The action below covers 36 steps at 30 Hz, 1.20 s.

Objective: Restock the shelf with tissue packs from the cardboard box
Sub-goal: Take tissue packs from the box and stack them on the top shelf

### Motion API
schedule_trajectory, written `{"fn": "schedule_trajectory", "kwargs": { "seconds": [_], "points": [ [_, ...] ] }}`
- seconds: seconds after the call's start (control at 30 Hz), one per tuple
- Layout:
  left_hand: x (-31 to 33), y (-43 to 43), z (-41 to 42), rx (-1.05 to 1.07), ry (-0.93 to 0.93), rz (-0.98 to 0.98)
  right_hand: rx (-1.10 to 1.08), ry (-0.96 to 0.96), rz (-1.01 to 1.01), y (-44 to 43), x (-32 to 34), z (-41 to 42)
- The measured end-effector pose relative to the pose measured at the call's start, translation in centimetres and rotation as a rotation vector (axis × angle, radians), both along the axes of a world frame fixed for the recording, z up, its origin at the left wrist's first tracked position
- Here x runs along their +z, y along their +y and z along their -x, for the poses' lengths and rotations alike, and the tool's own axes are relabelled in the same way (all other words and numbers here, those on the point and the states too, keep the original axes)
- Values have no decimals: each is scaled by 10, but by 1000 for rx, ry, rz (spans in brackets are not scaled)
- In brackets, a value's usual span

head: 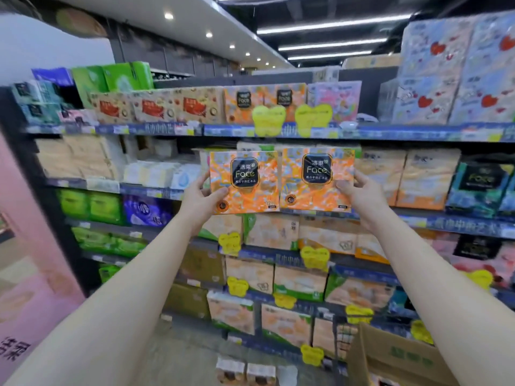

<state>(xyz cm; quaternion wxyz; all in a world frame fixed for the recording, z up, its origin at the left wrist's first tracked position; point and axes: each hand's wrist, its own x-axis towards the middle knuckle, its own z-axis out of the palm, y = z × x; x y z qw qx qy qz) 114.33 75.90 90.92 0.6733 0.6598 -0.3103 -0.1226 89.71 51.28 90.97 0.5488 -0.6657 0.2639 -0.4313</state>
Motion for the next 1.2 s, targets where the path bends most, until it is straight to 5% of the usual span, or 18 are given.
{"fn": "schedule_trajectory", "kwargs": {
  "seconds": [0.43, 1.2],
  "points": [
    [44, -8, -181, -60, -27, 85, -133, -107, 67, -4, 75, -167],
    [93, -154, -389, 8, -30, 223, -97, -141, 358, -171, 202, -437]
  ]
}}
